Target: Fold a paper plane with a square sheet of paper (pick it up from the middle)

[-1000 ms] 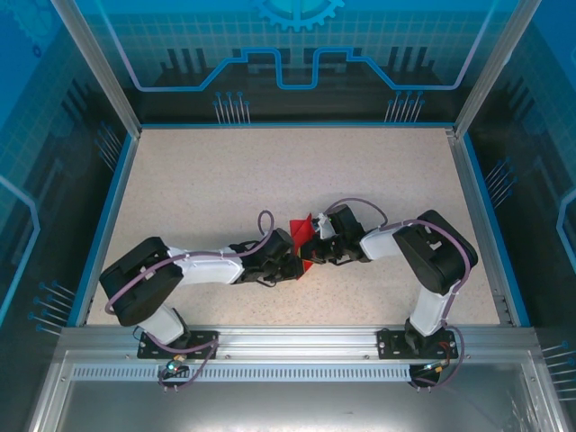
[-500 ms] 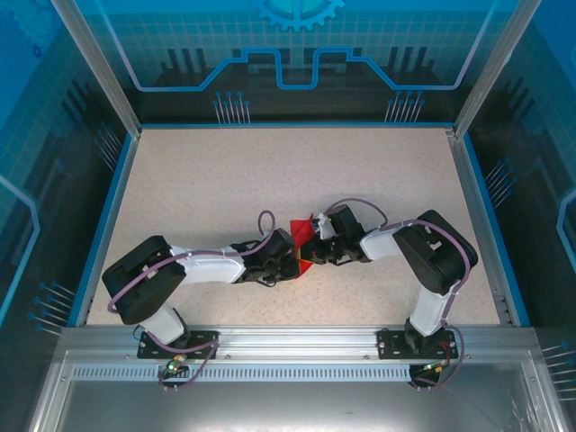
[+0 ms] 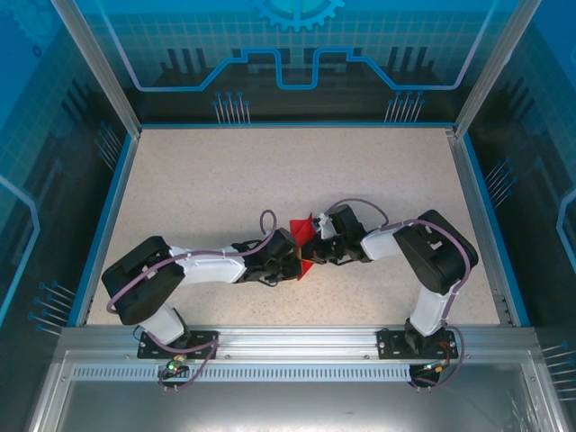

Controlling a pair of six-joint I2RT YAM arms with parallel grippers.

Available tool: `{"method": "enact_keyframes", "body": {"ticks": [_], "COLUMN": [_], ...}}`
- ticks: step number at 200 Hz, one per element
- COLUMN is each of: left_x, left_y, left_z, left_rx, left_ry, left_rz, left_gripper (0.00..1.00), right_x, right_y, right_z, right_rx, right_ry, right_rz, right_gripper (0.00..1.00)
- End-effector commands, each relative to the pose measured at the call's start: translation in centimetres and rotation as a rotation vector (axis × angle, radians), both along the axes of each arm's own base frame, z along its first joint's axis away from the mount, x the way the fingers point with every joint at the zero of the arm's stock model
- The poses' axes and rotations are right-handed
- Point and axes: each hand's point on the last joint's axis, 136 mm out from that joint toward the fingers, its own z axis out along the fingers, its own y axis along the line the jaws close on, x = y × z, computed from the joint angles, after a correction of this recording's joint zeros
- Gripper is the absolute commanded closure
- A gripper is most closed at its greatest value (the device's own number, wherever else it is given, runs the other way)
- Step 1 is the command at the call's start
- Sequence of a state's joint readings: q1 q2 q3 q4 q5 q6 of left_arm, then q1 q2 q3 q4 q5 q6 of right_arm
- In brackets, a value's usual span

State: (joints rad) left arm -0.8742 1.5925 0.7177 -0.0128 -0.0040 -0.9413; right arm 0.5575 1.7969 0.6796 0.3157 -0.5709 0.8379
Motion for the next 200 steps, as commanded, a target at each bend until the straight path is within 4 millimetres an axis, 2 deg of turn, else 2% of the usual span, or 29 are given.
{"method": "enact_keyframes", "body": {"ticks": [1, 18, 60, 99, 158, 200], "left_x": [1.3, 1.7, 2.1, 1.9, 1.5, 1.7], "left_y": [-1.7, -2.0, -2.3, -1.6, 0.3, -1.5], "left_z": [3.4, 3.5, 2.0, 0.9, 1.1, 0.7], "left_rx": [-0.085, -0.108, -0.088, -0.034, 0.033, -0.059], "left_ry": [-0.083, -0.083, -0.057, -0.037, -0.053, -0.041], "left_rz": [-0.003, 0.009, 0.023, 0.032, 0.044, 0.031], "left_gripper": [0.80, 0.79, 0.82, 0.85, 0.77, 0.75], "right_x": [-0.5, -0.5, -0.6, -0.4, -0.5, -0.3], "right_y": [-0.5, -0.5, -0.6, -0.6, -0.9, -0.8], "right_z": [-0.6, -0.6, -0.7, -0.3, -0.5, -0.4], "right_rx": [0.005, 0.006, 0.013, 0.019, 0.014, 0.015], "right_ry": [0.027, 0.027, 0.033, 0.027, 0.031, 0.026], "right_rz": [0.001, -0.001, -0.004, -0.006, -0.013, -0.014], "right_gripper": [1.00, 1.00, 1.00, 1.00, 1.00, 1.00]}}
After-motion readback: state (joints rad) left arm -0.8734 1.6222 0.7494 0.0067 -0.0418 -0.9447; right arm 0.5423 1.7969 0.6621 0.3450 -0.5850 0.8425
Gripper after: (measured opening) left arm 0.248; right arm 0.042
